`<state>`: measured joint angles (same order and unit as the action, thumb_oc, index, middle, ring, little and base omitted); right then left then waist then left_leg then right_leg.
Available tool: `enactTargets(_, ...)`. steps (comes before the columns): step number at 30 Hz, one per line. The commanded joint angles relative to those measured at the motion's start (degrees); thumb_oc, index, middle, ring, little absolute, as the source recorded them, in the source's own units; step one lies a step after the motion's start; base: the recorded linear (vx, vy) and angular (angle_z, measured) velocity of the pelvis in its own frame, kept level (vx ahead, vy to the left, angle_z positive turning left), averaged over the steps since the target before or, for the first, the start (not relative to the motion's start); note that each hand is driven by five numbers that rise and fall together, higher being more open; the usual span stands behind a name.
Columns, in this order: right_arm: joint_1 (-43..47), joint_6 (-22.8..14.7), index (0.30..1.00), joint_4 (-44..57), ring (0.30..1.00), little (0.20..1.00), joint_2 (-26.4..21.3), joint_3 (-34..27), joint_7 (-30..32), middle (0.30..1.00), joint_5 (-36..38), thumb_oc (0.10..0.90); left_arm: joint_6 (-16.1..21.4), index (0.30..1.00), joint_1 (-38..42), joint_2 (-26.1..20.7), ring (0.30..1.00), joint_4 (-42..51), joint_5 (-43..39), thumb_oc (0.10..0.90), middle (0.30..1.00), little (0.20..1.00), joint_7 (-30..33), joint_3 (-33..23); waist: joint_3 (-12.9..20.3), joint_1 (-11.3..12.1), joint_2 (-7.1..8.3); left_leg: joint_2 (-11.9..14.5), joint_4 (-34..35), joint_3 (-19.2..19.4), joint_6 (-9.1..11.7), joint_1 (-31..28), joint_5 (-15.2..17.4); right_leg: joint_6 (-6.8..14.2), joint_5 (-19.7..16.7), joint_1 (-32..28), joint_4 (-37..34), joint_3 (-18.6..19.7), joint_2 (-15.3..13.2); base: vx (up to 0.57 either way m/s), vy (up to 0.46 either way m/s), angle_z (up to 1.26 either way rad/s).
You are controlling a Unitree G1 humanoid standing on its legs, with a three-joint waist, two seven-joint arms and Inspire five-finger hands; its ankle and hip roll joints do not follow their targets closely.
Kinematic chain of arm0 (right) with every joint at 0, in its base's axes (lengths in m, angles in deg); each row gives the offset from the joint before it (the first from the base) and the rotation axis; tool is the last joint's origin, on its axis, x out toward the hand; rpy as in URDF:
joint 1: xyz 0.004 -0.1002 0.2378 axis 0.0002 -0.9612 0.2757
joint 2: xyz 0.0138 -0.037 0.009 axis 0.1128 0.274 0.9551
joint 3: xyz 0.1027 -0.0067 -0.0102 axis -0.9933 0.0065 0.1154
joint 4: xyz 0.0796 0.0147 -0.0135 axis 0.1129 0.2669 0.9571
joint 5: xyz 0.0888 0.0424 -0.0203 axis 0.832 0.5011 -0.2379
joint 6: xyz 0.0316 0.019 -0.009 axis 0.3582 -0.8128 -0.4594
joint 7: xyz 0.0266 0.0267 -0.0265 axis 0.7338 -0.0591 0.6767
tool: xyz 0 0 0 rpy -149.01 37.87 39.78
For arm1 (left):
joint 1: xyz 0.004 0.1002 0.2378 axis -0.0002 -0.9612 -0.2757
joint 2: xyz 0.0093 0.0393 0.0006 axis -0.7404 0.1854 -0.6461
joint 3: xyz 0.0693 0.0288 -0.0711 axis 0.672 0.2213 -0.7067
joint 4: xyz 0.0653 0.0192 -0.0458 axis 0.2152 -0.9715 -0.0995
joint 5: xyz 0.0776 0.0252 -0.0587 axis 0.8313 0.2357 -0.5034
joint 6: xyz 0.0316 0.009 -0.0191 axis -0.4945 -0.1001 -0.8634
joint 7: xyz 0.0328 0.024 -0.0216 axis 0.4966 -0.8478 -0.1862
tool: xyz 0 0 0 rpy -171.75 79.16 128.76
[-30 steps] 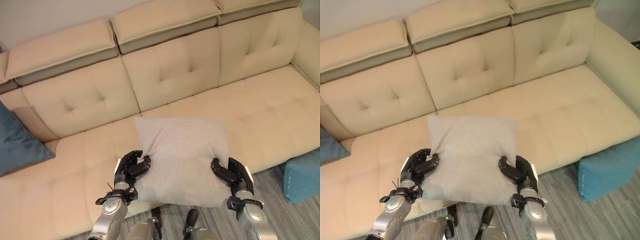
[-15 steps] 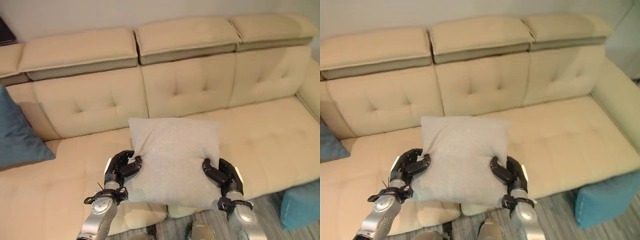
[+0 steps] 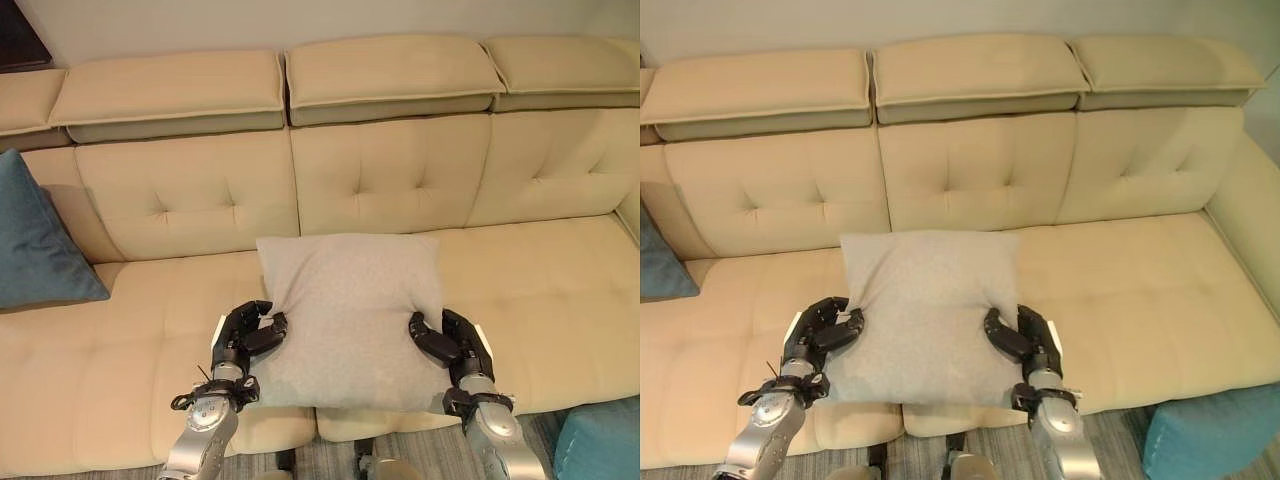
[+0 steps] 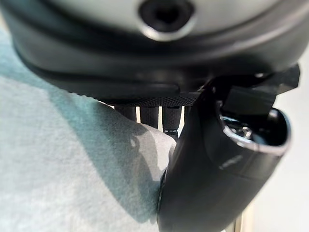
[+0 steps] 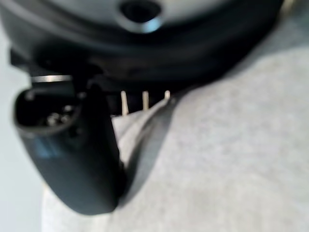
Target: Pick up all the scattered cushions and arrange them neatly on the sofa.
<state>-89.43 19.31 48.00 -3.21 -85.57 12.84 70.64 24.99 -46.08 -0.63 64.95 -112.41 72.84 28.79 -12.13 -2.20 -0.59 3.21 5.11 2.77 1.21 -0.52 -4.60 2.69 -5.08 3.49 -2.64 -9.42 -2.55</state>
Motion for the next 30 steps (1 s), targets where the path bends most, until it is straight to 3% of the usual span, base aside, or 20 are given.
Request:
enactTargets(1,8.5,-7.3,0.300,9.3,0.300,0.300,-0.9,0.2,1.3,0.300,-5.5,0.400,8.0,0.300,7.2,-0.8,0.300,8.9,4.2,0.400,0.300,0.300,-0.2,-0.7,5.4,0.6,1.47,-4.0,-0.5,2.9,-1.1,-1.6,7.5,3.6,8.2,-2.7,2.5,-1.1,-1.9,0.02,-0.062,0.02)
enactTargets(10,29.4,-9.4,0.300,5.1,0.300,0.300,-5.2,5.5,13.8,0.300,-16.6,0.400,11.5,0.300,25.0,-3.0,0.300,6.7,10.8,0.400,0.300,0.300,11.4,1.4,3.8,1.7,0.92,-3.2,-0.1,1.2,-0.2,3.3,5.5,2.8,7.3,0.7,0.3,-2.2,-1.1,-0.04,-0.040,0.09)
enactTargets(17,45.2,-7.7,0.300,0.9,0.300,0.300,-9.3,8.8,22.9,0.300,-24.6,0.400,12.8,0.300,40.9,-6.0,0.300,2.9,15.5,0.400,0.300,0.300,20.5,3.3,2.8,2.2,0.59,-3.1,-0.1,-0.4,0.1,8.7,3.7,2.2,7.4,6.3,1.8,-2.3,-0.7,-0.07,-0.018,0.15)
enactTargets(24,67.4,-2.7,0.300,-14.5,0.300,0.300,-11.4,16.0,31.8,0.300,-27.7,0.400,10.7,0.300,63.9,-8.9,0.300,-13.1,15.4,0.400,0.300,0.300,26.0,9.8,1.4,2.7,-0.35,-3.0,-0.1,-1.9,1.2,15.1,1.1,1.8,7.7,13.4,5.5,-3.1,-1.2,-0.07,-0.009,0.09)
enactTargets(26,70.3,-2.3,0.300,-17.3,0.300,0.300,-11.4,17.0,32.4,0.300,-27.2,0.400,10.4,0.300,67.0,-8.9,0.300,-16.3,14.9,0.400,0.300,0.300,26.2,10.6,1.3,2.7,-0.59,-3.0,-0.1,-2.2,1.3,15.9,0.7,1.7,7.8,14.5,6.1,-3.3,-1.3,-0.04,-0.005,0.12)
enactTargets(27,75.5,-0.7,0.338,-22.9,0.338,0.338,-11.7,18.9,33.2,0.338,-25.7,0.425,9.4,0.314,72.4,-8.4,0.314,-22.2,13.6,0.409,0.314,0.314,25.6,13.0,0.9,2.7,-1.11,-3.1,-0.1,-2.8,1.8,17.4,0.0,1.5,7.9,15.9,6.9,-3.6,-1.5,-0.05,-0.004,0.14)
enactTargets(28,75.9,-0.9,0.575,-23.3,0.575,0.575,-11.7,19.0,33.2,0.575,-25.6,0.584,9.6,0.578,72.8,-8.4,0.578,-22.5,13.5,0.585,0.578,0.578,25.5,13.0,0.8,2.6,-1.16,-3.1,-0.1,-2.8,1.8,17.6,0.0,1.5,8.0,16.0,7.1,-3.7,-1.6,-0.06,-0.005,0.15)
enactTargets(29,80.4,0.2,0.900,-29.2,0.900,0.900,-11.9,21.0,32.9,0.900,-23.0,0.800,8.7,0.900,77.2,-8.2,0.900,-28.2,11.8,0.800,0.900,0.900,24.2,15.1,0.6,2.7,-1.58,-3.2,-0.1,-3.3,2.2,18.9,-0.6,1.5,8.1,17.1,7.6,-4.2,-1.8,-0.03,-0.006,0.18)
enactTargets(30,80.8,0.0,0.900,-29.5,0.900,0.900,-12.0,21.1,32.9,0.900,-22.9,0.800,8.8,0.900,77.5,-8.2,0.900,-28.5,11.7,0.800,0.900,0.900,24.1,15.1,0.5,2.7,-1.62,-3.2,-0.1,-3.3,2.2,19.0,-0.6,1.5,8.1,17.2,7.7,-4.2,-1.8,-0.04,-0.022,0.26)
